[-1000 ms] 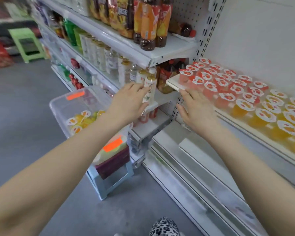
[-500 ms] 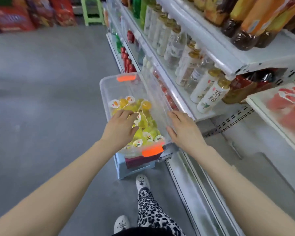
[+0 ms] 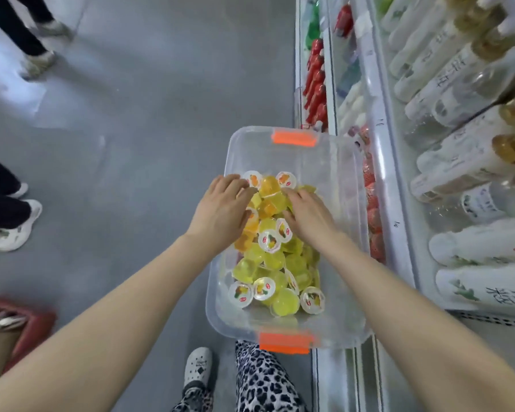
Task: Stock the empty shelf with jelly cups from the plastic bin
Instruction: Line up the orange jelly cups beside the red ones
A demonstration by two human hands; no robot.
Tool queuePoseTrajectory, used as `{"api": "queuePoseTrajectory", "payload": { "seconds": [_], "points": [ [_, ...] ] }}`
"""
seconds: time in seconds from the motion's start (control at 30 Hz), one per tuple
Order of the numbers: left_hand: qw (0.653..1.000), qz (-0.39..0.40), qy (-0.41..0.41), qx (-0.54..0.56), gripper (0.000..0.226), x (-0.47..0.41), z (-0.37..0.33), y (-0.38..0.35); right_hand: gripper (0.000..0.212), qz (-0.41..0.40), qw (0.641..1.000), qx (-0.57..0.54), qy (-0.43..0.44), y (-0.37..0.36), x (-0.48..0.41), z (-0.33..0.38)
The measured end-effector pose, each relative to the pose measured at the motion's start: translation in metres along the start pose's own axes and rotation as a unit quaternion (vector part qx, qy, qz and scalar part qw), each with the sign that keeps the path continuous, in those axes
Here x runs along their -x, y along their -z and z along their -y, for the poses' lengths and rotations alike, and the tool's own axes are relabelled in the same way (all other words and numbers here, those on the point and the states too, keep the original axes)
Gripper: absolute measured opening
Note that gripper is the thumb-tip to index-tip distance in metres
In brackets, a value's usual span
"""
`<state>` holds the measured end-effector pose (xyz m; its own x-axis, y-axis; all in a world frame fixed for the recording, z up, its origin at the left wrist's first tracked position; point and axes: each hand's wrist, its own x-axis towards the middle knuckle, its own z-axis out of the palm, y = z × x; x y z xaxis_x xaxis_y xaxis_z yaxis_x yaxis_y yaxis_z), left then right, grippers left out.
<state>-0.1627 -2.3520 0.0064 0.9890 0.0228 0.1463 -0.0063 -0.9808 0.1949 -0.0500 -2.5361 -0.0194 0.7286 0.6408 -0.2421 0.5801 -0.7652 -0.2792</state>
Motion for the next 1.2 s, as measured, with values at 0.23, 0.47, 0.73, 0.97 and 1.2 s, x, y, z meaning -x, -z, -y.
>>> {"api": "queuePoseTrajectory", "payload": {
  "seconds": [0.23,0.47,0.73,0.97,1.2],
  "points": [
    [0.999,-0.009,0.026,-0.020,0.037,0.003,-0.001,-0.003,0.047,0.073,0.997,0.015,0.031,-0.034,-0.079,0.001],
    [0.997,0.007,0.011,-0.070,0.042,-0.004,-0.006,-0.001,0.028,0.004,0.997,-0.070,0.012,-0.022,-0.065,0.000],
    [0.963,0.239,0.021,-0.122,0.035,-0.054,-0.039,-0.024,0.019,-0.052,0.992,-0.109,-0.037,-0.002,-0.004,-0.025],
    [0.884,0.399,0.037,-0.240,0.049,-0.061,-0.038,-0.060,0.024,-0.031,0.993,-0.110,-0.038,-0.010,0.000,-0.018],
    [0.904,0.372,0.028,-0.211,0.049,-0.064,-0.036,-0.056,0.039,-0.048,0.991,-0.112,-0.052,-0.001,0.010,-0.016]
  ]
}}
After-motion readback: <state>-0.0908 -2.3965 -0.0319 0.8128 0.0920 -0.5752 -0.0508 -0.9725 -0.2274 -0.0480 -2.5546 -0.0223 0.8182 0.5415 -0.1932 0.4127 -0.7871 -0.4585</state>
